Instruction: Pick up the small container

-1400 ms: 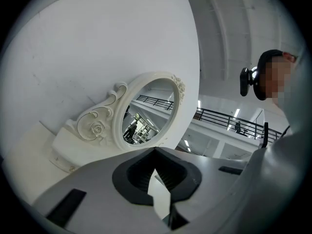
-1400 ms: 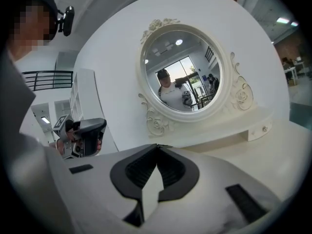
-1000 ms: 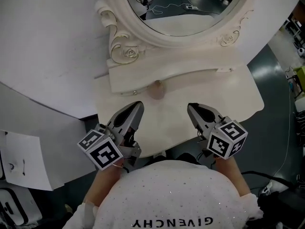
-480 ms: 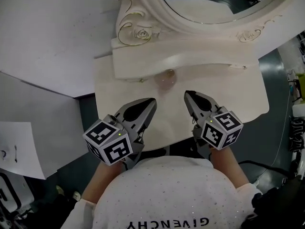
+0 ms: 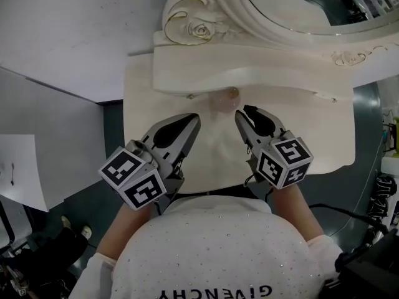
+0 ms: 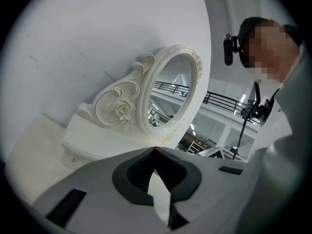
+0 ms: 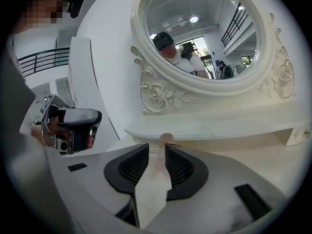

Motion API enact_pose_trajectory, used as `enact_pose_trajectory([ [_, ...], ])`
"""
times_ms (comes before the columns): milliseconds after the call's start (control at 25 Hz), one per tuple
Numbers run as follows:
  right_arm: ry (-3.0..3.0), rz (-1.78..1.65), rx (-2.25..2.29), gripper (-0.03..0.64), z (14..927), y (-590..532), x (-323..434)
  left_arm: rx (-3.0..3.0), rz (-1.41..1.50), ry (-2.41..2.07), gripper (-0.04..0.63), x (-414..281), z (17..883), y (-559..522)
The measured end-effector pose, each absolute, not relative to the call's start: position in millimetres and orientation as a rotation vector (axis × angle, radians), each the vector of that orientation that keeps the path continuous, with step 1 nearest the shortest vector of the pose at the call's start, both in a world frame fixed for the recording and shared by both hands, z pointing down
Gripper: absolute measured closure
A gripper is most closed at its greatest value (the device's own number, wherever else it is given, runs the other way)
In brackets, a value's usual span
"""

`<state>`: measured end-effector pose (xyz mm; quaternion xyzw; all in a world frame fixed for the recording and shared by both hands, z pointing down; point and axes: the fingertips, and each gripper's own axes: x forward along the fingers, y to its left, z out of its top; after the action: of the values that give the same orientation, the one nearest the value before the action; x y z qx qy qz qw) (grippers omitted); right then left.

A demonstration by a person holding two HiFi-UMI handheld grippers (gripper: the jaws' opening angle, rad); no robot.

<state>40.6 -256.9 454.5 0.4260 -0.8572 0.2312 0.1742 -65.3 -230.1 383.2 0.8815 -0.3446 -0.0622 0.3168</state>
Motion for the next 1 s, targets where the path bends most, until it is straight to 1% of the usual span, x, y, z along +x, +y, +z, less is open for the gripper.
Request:
enact_pose_trajectory([
  [120,-2.425,0.654,1.142,0.474,466,-263,37,2.284,-0.165,-0.960,0.594,-67,388,-238],
  [200,-2.424,0.647,1.132,0.472,469,-273,38,2.256,-0.132,-0.990,0.594,-67,395,-241],
  [240,-2.421,0.641,1.130,0.445,470,-279,38,2.246,-0.125,-0.994,0.594,-66,397,-242],
  [320,-2.408,0.632,1.119,0.426,475,-289,38,2.223,-0.152,-0.981,0.594,-63,400,-243],
  [360,-2.403,0.633,1.107,0.394,478,-292,37,2.205,-0.174,-0.975,0.594,-62,402,-244],
  [400,-2.402,0.635,1.093,0.376,480,-295,35,2.184,-0.193,-0.977,0.594,-62,404,-245],
  [480,-2.406,0.608,1.074,0.356,482,-298,30,2.137,-0.208,-1.009,0.594,-63,411,-247],
  [600,-2.396,0.500,1.133,0.361,482,-305,30,2.111,-0.181,-1.043,0.594,-61,419,-248],
  [640,-2.389,0.476,1.163,0.376,482,-307,31,2.112,-0.169,-1.048,0.594,-60,421,-249],
  [680,-2.386,0.463,1.190,0.405,482,-309,32,2.111,-0.158,-1.054,0.594,-60,423,-250],
  [720,-2.384,0.454,1.212,0.414,481,-310,31,2.107,-0.151,-1.062,0.594,-60,424,-250],
  [960,-2.370,0.419,1.323,0.414,481,-312,24,2.081,-0.148,-1.085,0.594,-61,433,-254],
  [1000,-2.371,0.430,1.333,0.425,480,-311,22,2.078,-0.145,-1.084,0.594,-61,434,-254],
])
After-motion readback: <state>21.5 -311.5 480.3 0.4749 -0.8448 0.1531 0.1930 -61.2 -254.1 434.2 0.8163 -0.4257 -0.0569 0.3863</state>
